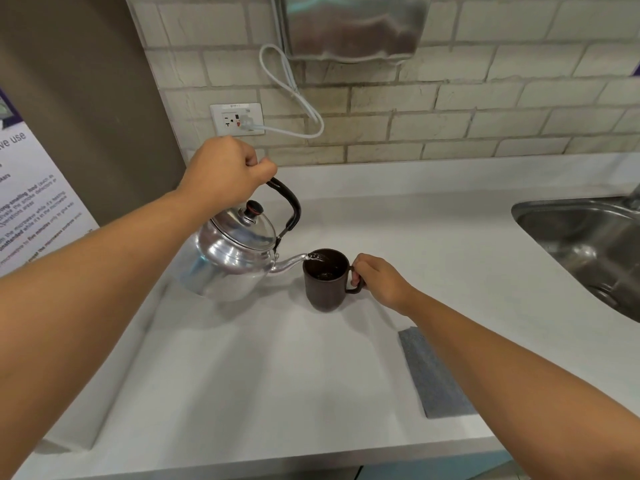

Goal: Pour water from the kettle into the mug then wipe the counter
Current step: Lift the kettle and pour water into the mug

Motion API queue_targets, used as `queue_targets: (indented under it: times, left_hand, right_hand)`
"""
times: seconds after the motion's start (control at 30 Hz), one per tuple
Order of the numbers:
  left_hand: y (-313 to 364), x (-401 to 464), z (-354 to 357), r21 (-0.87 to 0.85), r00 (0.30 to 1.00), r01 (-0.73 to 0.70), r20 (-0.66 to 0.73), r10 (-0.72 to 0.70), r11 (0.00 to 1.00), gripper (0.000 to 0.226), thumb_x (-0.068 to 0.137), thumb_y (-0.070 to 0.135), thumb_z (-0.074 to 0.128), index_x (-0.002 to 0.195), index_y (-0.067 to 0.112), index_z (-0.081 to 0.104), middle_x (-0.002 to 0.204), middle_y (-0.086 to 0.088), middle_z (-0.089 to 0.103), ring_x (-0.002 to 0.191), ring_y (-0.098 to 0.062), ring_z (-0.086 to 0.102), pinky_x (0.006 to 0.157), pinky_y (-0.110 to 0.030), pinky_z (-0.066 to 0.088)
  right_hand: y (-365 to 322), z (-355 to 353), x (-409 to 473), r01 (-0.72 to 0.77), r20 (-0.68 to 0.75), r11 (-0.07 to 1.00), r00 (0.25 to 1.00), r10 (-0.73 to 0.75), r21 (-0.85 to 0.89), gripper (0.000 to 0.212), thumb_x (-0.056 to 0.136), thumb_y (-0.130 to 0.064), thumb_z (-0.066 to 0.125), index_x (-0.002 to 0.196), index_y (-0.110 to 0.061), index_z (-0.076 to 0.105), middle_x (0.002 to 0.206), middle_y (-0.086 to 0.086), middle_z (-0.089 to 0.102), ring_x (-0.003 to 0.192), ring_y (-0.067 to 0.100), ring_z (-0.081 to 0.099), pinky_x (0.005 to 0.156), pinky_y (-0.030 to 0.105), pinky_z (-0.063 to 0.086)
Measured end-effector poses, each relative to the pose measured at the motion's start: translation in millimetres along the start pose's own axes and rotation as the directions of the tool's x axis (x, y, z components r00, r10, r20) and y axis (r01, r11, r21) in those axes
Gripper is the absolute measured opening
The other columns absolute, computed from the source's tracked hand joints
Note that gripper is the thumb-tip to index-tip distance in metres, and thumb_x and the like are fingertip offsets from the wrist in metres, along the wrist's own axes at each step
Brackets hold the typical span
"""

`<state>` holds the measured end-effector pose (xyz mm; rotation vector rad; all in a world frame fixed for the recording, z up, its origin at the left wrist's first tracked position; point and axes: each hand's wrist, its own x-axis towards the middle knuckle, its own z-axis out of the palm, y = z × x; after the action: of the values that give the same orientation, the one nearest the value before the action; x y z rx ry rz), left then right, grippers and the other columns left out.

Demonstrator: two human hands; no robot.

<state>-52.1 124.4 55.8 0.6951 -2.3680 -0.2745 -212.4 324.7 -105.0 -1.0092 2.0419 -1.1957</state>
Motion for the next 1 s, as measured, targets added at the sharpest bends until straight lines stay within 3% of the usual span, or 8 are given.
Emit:
queue_targets:
  times: [0.33, 0.43, 0.53, 0.63, 0.7, 0.8, 0.9, 1.0]
  left_hand:
    - [-15.2, -11.6, 4.1, -0.195, 0.993, 0.082, -0.065, -0.096, 0.977, 0.038, 0.077, 0.025, 0.055, 0.049, 0.003, 0.04, 0.046, -0.005, 0.028, 0.047, -0.015, 0.027, 0.05, -0.027, 0.029]
    - [-21.7, -13.4, 3.5, -0.257, 0.985, 0.144, -0.059, -0.164, 0.956, 0.039, 0.076, 0.024, 0.056, 0.046, 0.009, 0.036, 0.04, 0.004, 0.027, 0.041, -0.009, 0.024, 0.047, -0.024, 0.026]
    - [-30.8, -15.3, 1.1, -0.343, 0.966, 0.214, -0.063, -0.249, 0.915, 0.04, 0.075, 0.025, 0.055, 0.045, 0.013, 0.031, 0.038, 0.008, 0.022, 0.042, -0.009, 0.022, 0.045, -0.024, 0.024]
    - [-43.4, -14.7, -2.0, -0.404, 0.941, 0.261, -0.096, -0.325, 0.877, 0.038, 0.075, 0.023, 0.054, 0.051, 0.0, 0.037, 0.049, -0.004, 0.025, 0.049, -0.015, 0.025, 0.045, -0.024, 0.023]
    - [-52.7, -13.3, -4.0, -0.427, 0.923, 0.289, -0.114, -0.368, 0.857, 0.041, 0.076, 0.024, 0.054, 0.059, -0.011, 0.042, 0.053, -0.009, 0.026, 0.05, -0.016, 0.025, 0.041, -0.022, 0.022]
    - [-67.2, -10.9, -6.3, -0.466, 0.889, 0.337, -0.128, -0.44, 0.818, 0.043, 0.076, 0.026, 0.054, 0.063, -0.014, 0.045, 0.054, -0.009, 0.027, 0.046, -0.013, 0.022, 0.04, -0.022, 0.02]
    - [-80.2, -8.1, -5.9, -0.495, 0.867, 0.359, -0.137, -0.479, 0.792, 0.043, 0.075, 0.027, 0.054, 0.064, -0.014, 0.047, 0.053, -0.007, 0.027, 0.048, -0.014, 0.023, 0.048, -0.026, 0.021]
    - [-92.1, -3.0, -2.6, -0.495, 0.855, 0.375, -0.143, -0.499, 0.784, 0.042, 0.076, 0.027, 0.055, 0.063, -0.012, 0.048, 0.053, -0.007, 0.029, 0.049, -0.013, 0.025, 0.048, -0.027, 0.023]
  right_hand:
    - [-1.2, 0.0, -0.6, -0.003, -0.015, 1.0, 1.0, 0.003, -0.029, 0.027, 0.088, -0.016, 0.037, 0.07, -0.009, 0.055, 0.076, 0.007, 0.06, 0.074, 0.021, 0.052, 0.075, 0.038, 0.043]
    - [-5.7, -1.4, -0.1, -0.01, 0.002, 1.0, 1.0, 0.01, -0.026, 0.028, 0.09, -0.015, 0.037, 0.07, -0.009, 0.056, 0.075, 0.004, 0.061, 0.074, 0.019, 0.053, 0.077, 0.038, 0.045]
    - [-11.1, -4.8, 1.7, -0.018, 0.011, 0.993, 1.0, 0.02, -0.118, 0.029, 0.089, -0.017, 0.038, 0.07, -0.009, 0.058, 0.077, 0.005, 0.063, 0.075, 0.02, 0.054, 0.073, 0.035, 0.044]
    - [-21.4, -10.6, 7.1, -0.048, 0.012, 0.971, 0.999, 0.053, -0.236, 0.026, 0.089, -0.02, 0.043, 0.068, -0.015, 0.058, 0.08, 0.002, 0.062, 0.074, 0.019, 0.053, 0.066, 0.03, 0.041]
    - [-34.1, -13.5, 11.9, -0.071, -0.002, 0.954, 0.997, 0.074, -0.291, 0.017, 0.087, -0.02, 0.047, 0.076, -0.015, 0.059, 0.081, -0.001, 0.061, 0.074, 0.017, 0.054, 0.061, 0.025, 0.04]
    - [-63.7, -10.7, 21.3, -0.057, -0.079, 0.95, 0.996, 0.034, -0.306, 0.014, 0.086, -0.022, 0.05, 0.087, -0.013, 0.061, 0.085, -0.003, 0.063, 0.074, 0.013, 0.057, 0.059, 0.023, 0.041]
    - [-105.5, 7.4, 36.4, 0.103, -0.127, 0.971, 0.983, -0.132, -0.216, 0.012, 0.087, -0.023, 0.053, 0.092, -0.016, 0.062, 0.088, -0.004, 0.063, 0.08, 0.015, 0.058, 0.063, 0.019, 0.042]
    - [-147.5, 34.7, 56.8, 0.254, -0.07, 0.963, 0.963, -0.26, -0.091, 0.036, 0.088, -0.029, 0.06, 0.122, -0.017, 0.058, 0.113, -0.002, 0.062, 0.098, 0.015, 0.059, 0.078, 0.022, 0.044]
